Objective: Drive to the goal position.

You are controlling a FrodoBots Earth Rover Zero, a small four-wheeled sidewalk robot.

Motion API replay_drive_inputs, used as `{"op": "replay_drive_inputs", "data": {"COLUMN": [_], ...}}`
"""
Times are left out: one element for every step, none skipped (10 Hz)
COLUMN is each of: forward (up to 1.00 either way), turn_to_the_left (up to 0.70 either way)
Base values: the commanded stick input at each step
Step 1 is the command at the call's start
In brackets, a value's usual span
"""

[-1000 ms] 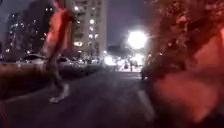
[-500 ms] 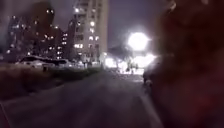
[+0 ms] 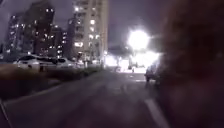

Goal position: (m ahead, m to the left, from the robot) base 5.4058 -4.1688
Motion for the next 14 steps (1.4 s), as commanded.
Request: {"op": "replay_drive_inputs", "data": {"forward": [0.45,0.45,0.45,0.45,0.45,0.45,0.45,0.45,0.45,0.45,0.45,0.45,0.45,0.45], "turn_to_the_left": [0.00,0.00,0.00,0.00,0.00,0.00,0.00,0.00,0.00,0.00,0.00,0.00,-0.21,-0.20]}}
